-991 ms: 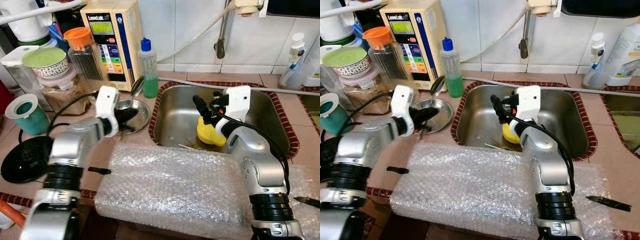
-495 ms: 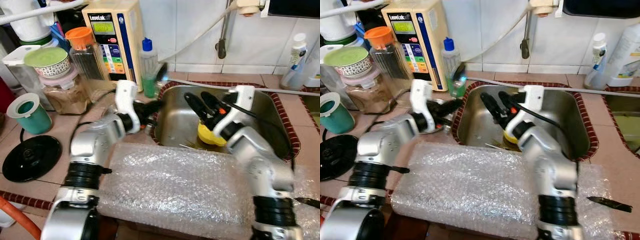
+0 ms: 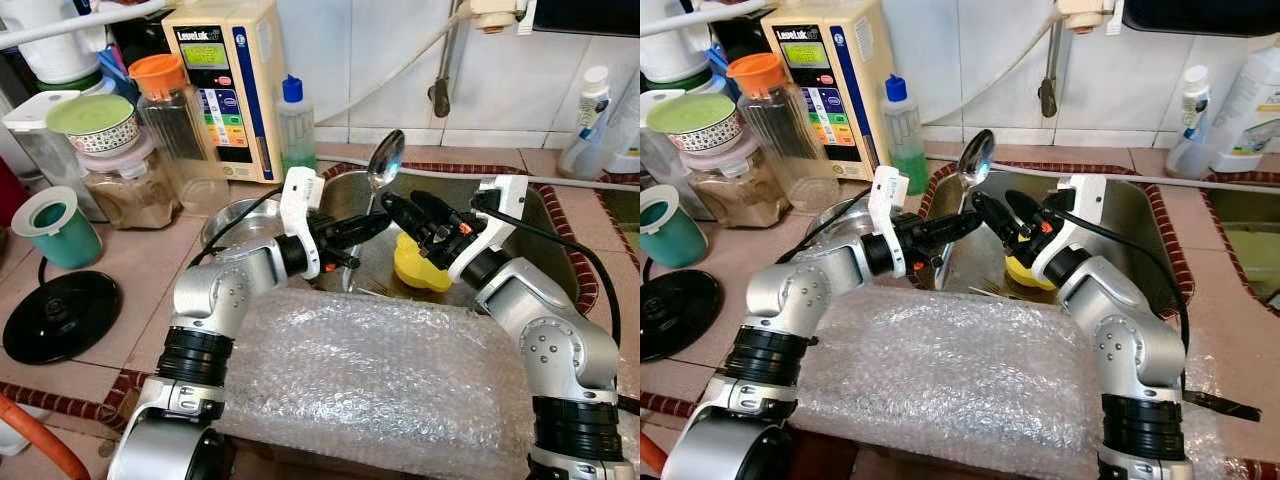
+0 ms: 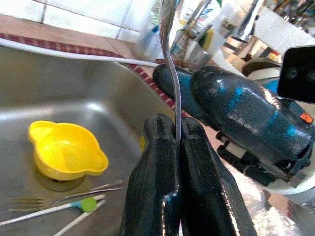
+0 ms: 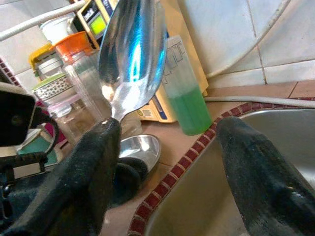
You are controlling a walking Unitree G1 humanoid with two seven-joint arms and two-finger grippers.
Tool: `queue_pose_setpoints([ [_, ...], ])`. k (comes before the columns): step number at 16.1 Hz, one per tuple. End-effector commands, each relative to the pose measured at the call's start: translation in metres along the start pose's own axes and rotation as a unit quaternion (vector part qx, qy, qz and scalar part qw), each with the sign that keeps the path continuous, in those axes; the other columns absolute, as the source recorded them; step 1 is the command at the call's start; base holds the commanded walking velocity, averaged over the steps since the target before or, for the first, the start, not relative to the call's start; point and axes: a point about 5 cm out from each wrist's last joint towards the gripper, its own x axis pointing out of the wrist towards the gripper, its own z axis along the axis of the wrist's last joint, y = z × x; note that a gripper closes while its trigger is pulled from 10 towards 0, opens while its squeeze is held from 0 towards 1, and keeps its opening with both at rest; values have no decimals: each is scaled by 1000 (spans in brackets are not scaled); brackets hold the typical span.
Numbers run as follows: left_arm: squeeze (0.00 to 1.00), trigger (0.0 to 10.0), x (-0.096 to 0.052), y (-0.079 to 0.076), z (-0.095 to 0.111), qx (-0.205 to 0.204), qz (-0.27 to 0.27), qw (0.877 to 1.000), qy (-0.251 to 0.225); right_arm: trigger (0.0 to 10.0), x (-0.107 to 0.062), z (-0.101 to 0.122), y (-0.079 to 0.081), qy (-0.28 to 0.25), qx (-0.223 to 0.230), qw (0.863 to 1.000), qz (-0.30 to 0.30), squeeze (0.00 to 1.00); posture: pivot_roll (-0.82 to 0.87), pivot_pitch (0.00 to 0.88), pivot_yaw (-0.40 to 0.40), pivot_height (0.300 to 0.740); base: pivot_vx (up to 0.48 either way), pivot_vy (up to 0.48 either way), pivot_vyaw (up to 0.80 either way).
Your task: Kitchen organization
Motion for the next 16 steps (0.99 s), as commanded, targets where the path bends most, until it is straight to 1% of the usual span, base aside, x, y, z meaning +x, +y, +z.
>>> queue_pose_setpoints([
  [1, 0, 0, 0, -3, 1, 6, -6, 1000, 1, 10000, -1, 4, 6, -3, 0, 1000, 23, 1000, -82, 0, 79, 740, 0, 0, 0],
  [2, 0, 0, 1, -3, -2, 3, -7, 1000, 3, 10000, -2, 3, 8, 2, -3, 1000, 31, 1000, -81, 0, 77, 740, 0, 0, 0],
  [5, 0, 0, -1, -3, -3, 1, -6, 1000, 4, 10000, -4, 3, 8, 4, -4, 1000, 30, 1000, -80, 0, 75, 740, 0, 0, 0],
  [7, 0, 0, -4, -1, 2, 0, 0, 1000, -2, 10000, -10, 6, 2, 5, -4, 1000, 21, 1000, -80, 0, 75, 740, 0, 0, 0],
  [10, 0, 0, -3, -1, 3, 5, 1, 1000, -5, 10000, -14, 9, -4, -1, -2, 1000, 16, 1000, -78, 0, 72, 740, 0, 0, 0],
  [12, 0, 0, -2, -3, 7, 5, -8, 1000, -7, 10000, -10, 11, -3, -11, 4, 1000, 22, 1000, -78, 0, 80, 740, 0, 0, 0],
  [14, 0, 0, -1, -8, 4, -18, -29, 999, -3, 10000, -10, 10, 0, -14, 12, 999, 27, 1000, -70, 0, 83, 740, 0, 0, 0],
  [16, 0, 0, 0, -15, 2, -26, -49, 998, 0, 10000, -11, 10, 0, -15, 16, 999, 28, 1000, -70, 0, 84, 740, 0, 0, 0],
])
